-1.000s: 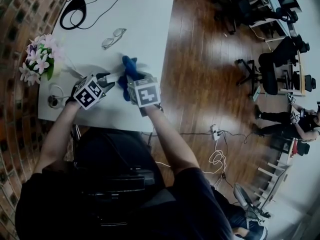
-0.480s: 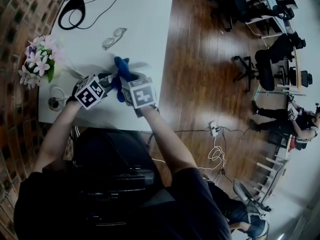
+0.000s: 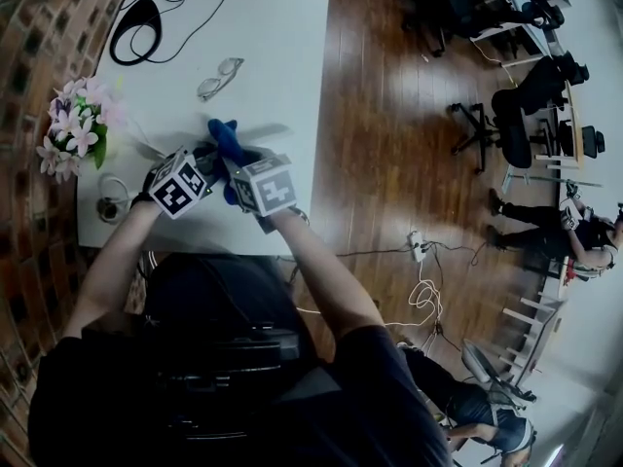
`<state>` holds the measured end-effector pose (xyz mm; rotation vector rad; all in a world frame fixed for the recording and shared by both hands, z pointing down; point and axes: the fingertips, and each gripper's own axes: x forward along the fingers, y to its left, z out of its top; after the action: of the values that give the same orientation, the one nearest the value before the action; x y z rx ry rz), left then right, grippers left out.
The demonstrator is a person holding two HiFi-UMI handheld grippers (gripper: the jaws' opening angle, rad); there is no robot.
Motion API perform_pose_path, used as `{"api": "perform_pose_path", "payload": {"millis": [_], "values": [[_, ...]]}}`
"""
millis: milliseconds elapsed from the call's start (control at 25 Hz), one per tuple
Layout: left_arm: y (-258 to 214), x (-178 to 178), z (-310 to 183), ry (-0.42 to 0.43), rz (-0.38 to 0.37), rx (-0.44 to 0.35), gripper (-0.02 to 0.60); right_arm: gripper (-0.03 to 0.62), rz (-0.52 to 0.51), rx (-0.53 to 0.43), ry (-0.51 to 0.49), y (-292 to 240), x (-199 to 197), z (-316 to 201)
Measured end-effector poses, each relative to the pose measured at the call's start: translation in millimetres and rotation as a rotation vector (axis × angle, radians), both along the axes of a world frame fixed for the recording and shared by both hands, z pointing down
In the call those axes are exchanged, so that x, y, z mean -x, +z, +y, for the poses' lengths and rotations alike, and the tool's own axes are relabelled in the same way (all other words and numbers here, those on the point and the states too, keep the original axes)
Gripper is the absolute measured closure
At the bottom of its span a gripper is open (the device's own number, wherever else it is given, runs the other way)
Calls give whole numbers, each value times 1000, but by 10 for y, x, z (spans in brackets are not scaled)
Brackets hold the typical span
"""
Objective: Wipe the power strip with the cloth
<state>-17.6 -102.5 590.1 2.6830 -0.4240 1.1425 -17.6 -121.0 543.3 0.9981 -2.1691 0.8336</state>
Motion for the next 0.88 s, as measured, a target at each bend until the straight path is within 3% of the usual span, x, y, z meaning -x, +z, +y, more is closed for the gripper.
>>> {"api": "perform_pose_path", "payload": {"millis": [480,880], "values": [[-15,-14,18,12,11,38,407,532,-69,9,-13,-120,192,0],[-4,-2,15,25,6,39,408,532,38,38,-42,-24,210,3]]}}
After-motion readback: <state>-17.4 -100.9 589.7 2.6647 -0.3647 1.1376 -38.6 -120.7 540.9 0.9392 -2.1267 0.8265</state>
